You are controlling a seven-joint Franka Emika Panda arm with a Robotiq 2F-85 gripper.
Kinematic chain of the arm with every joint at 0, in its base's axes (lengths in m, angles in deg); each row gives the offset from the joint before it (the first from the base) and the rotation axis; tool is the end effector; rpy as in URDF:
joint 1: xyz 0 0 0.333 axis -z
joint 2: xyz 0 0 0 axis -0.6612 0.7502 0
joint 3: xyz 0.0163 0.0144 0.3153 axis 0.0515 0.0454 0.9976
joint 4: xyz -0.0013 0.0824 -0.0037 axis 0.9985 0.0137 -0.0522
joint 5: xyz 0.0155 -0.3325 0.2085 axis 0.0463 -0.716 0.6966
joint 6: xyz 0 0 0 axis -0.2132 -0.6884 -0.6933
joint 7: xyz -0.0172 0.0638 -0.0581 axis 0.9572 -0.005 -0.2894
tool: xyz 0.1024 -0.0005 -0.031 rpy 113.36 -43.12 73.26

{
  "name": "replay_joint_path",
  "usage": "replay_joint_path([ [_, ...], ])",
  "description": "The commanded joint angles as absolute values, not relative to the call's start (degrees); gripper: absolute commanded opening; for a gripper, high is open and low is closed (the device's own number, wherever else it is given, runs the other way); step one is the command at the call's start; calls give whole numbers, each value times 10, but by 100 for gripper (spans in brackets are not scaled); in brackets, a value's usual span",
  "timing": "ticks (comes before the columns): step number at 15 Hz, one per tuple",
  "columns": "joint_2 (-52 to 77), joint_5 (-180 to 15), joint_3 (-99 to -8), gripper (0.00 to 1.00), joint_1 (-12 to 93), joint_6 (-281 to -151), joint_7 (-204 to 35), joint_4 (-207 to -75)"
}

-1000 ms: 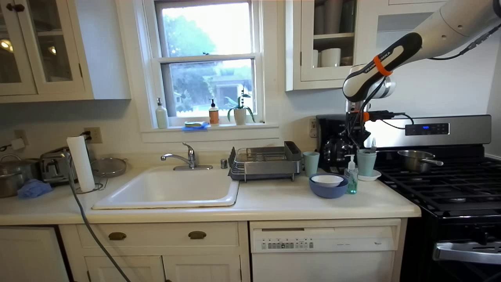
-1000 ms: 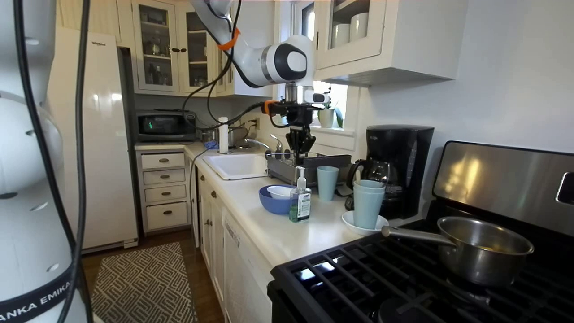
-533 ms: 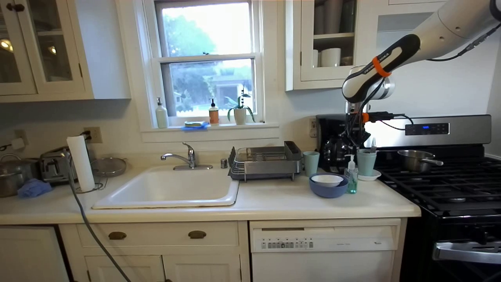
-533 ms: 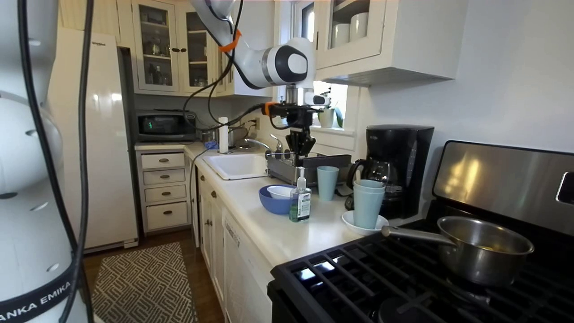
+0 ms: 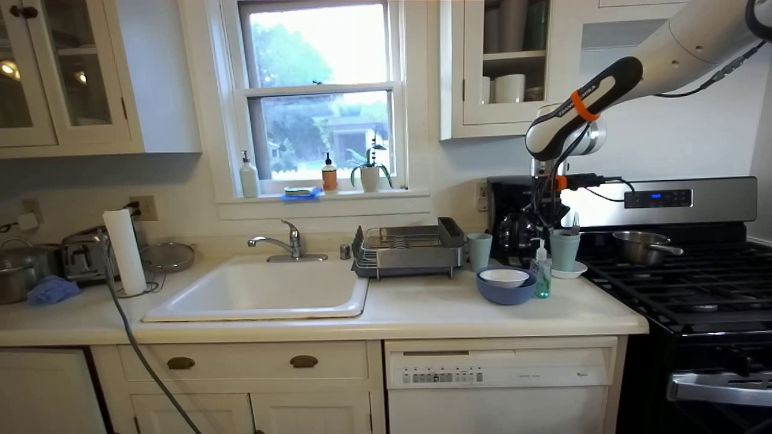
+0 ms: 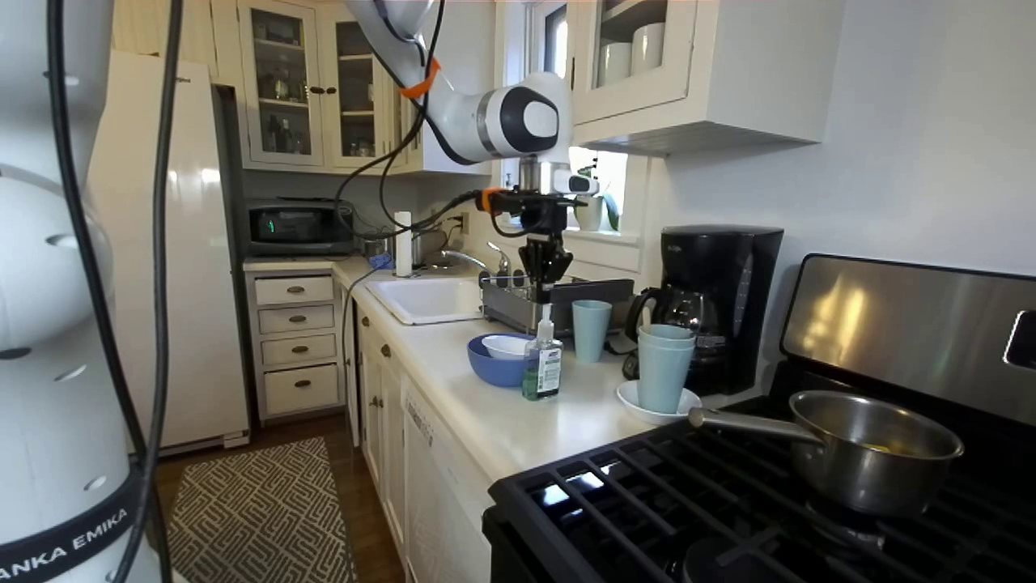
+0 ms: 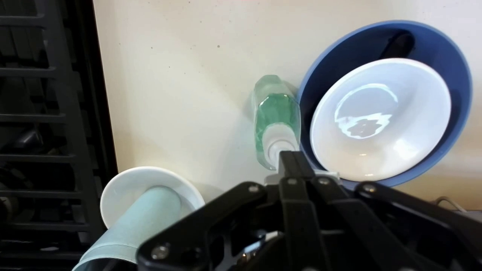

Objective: Press down on the white soap nozzle once

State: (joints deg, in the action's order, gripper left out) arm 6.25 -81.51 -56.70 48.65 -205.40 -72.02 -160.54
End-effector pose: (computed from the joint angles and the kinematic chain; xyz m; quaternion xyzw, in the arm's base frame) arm 0.5781 -0.1485 0.3901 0.9648 -0.2610 0.0174 0.0270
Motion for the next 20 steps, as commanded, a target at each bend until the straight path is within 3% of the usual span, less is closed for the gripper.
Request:
replay_joint_path([
  [1, 86, -797, -570, 0, 489, -2047, -741, -1587],
  [20, 122, -754, -572, 0, 499, -2038, -782, -1602],
])
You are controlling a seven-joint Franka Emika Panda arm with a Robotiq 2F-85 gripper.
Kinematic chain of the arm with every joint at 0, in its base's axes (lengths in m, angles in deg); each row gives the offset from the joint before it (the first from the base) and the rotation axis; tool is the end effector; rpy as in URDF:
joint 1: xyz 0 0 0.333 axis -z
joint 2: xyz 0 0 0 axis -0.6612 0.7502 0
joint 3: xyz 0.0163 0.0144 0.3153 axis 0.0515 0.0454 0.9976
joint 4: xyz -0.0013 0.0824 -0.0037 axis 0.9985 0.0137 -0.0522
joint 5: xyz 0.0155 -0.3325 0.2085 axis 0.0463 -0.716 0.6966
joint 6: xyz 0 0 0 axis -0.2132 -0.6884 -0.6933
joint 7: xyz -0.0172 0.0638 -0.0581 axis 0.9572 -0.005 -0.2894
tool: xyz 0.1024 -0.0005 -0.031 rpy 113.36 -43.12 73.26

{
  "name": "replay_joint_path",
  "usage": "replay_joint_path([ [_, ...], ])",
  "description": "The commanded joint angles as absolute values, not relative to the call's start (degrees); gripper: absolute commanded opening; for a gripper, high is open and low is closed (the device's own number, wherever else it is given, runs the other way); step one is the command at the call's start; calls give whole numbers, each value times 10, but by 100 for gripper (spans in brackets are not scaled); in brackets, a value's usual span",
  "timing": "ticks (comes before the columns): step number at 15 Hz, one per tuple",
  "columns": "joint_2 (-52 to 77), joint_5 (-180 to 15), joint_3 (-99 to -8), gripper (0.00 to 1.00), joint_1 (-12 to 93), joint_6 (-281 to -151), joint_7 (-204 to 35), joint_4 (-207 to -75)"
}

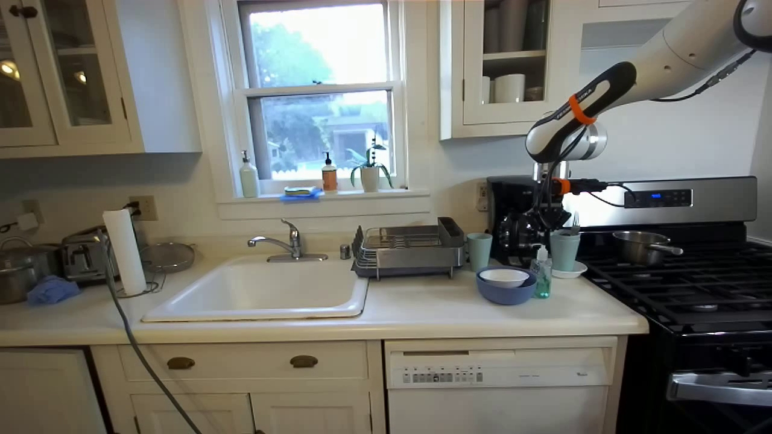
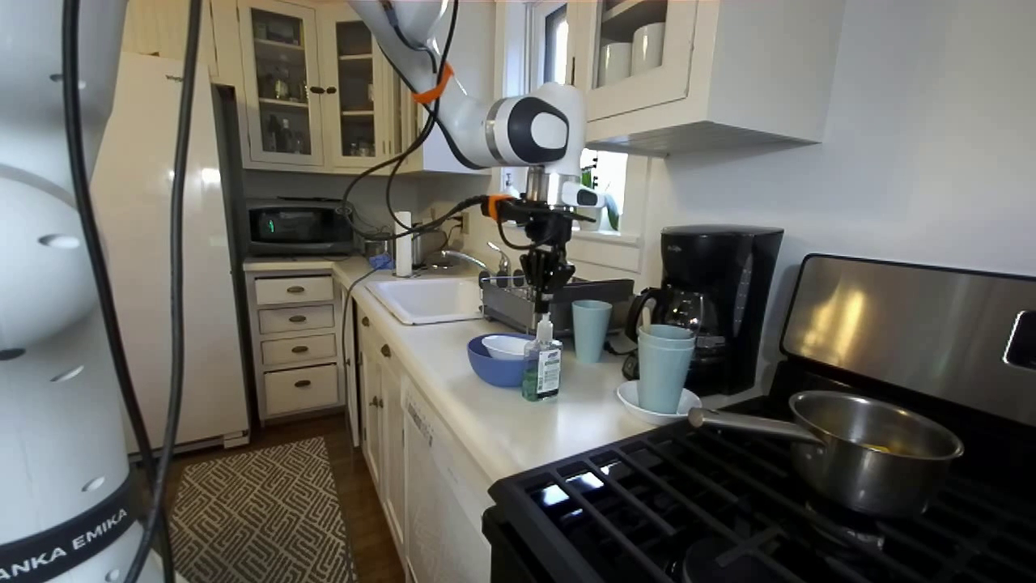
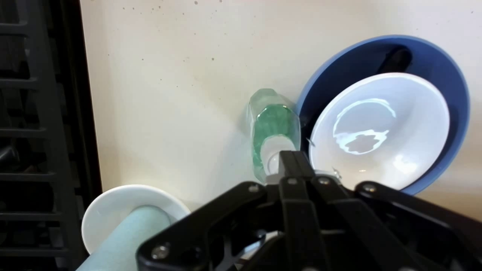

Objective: Press down on the white soap nozzle once

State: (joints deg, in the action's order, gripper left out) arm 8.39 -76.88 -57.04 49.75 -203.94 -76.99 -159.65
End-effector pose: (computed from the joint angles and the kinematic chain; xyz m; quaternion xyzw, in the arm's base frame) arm 0.5780 -0.1601 0.3727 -0.9676 0.2525 0.0063 0.0036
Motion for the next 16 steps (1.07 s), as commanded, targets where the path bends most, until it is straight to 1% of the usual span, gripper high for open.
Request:
replay_joint_path([
  [1, 106, -758, -572, 0, 497, -2036, -777, -1605],
  [5, 39, -777, -572, 0, 486, -2021, -757, -1627],
  [10, -13, -791, -570, 0, 480, -2026, -741, -1658],
  [16, -105, -785, -557, 0, 473, -2012, -747, -1724],
])
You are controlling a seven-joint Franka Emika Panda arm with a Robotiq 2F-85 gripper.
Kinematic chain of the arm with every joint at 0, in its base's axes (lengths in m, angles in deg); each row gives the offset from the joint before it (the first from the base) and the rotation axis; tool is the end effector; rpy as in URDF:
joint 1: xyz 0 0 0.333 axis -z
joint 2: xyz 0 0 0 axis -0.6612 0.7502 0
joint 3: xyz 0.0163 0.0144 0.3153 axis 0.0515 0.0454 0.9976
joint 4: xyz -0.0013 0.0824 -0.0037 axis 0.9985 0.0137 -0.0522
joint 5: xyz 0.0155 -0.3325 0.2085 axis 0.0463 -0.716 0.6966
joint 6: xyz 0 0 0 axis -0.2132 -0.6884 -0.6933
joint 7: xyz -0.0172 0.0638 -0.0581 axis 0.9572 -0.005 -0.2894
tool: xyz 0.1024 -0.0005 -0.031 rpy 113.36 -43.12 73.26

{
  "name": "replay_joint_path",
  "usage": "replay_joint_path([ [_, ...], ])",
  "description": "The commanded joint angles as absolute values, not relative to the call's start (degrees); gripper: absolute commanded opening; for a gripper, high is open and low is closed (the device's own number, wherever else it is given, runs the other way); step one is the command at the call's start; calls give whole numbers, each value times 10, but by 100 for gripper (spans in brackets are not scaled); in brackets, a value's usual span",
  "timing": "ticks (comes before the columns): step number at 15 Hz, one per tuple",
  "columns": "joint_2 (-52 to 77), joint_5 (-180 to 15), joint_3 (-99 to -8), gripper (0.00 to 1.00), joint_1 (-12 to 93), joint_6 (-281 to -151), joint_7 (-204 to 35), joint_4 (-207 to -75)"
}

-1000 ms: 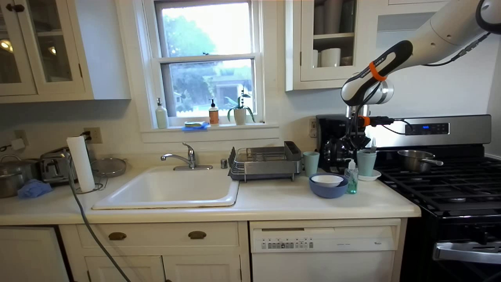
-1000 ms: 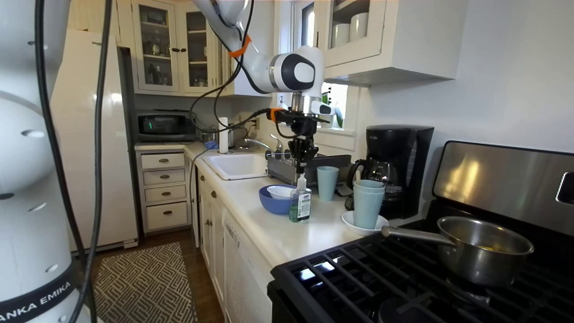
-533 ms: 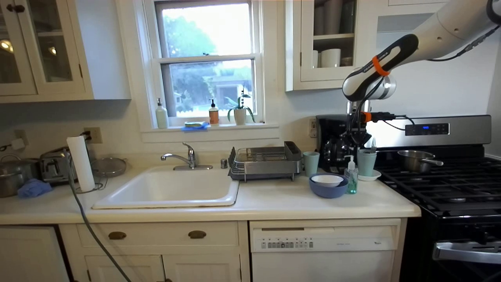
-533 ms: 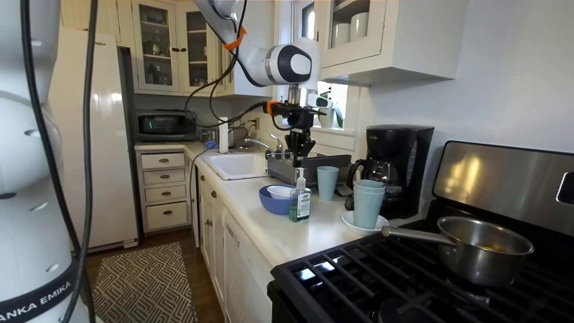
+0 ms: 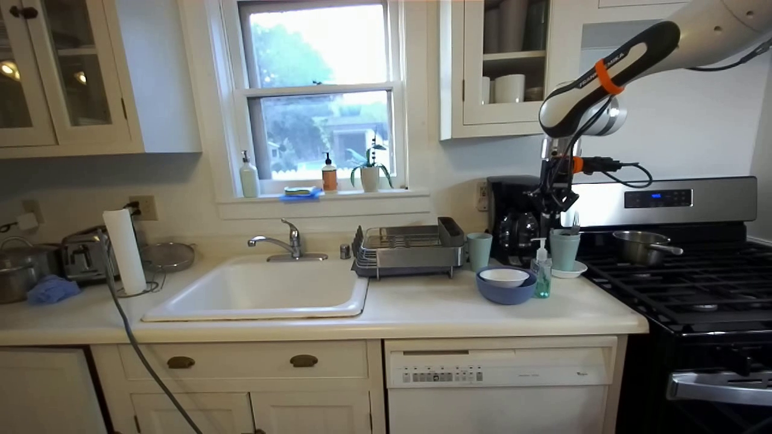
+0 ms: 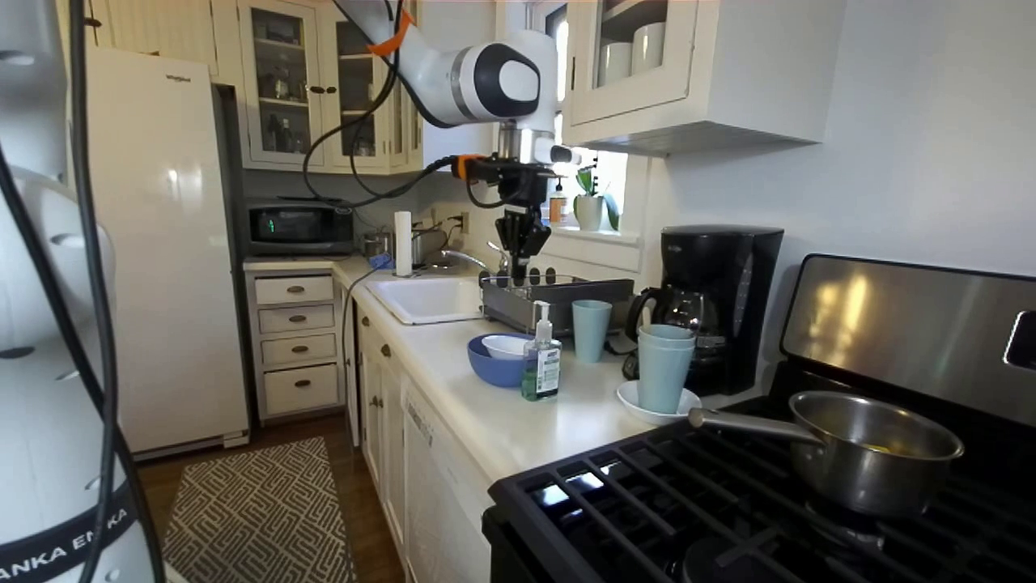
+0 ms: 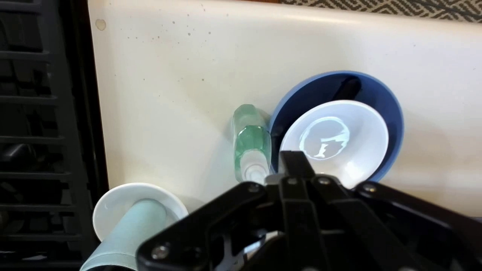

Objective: Press down on the white soap nozzle once

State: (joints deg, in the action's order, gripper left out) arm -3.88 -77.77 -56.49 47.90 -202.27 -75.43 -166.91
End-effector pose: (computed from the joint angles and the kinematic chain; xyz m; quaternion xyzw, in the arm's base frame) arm 0.5369 -0.1280 0.4342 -0.9700 0.2420 -0.0216 0.0114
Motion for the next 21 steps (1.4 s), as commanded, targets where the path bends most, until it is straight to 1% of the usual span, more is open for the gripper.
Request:
replay_joint_path([
  [1, -122, -789, -554, 0, 472, -2013, -749, -1737],
  [2, -140, -798, -549, 0, 471, -2018, -754, -1753],
  [3, -165, -812, -543, 26, 470, -2029, -754, -1775],
  [4, -187, -817, -537, 28, 469, -2042, -753, -1793],
  [6, -230, -829, -525, 40, 468, -2072, -752, -1828],
  [9, -285, -824, -512, 62, 469, -2106, -753, -1867],
  [11, -319, -814, -510, 74, 469, -2126, -760, -1891],
  [14, -353, -807, -510, 96, 474, -2141, -757, -1915],
  [16, -367, -807, -515, 100, 477, -2128, -765, -1923],
  [18, -367, -793, -536, 100, 473, -2119, -797, -1926],
  [19, -351, -808, -515, 100, 480, -2121, -768, -1910],
  [21, -354, -804, -526, 100, 480, -2121, -784, -1915],
])
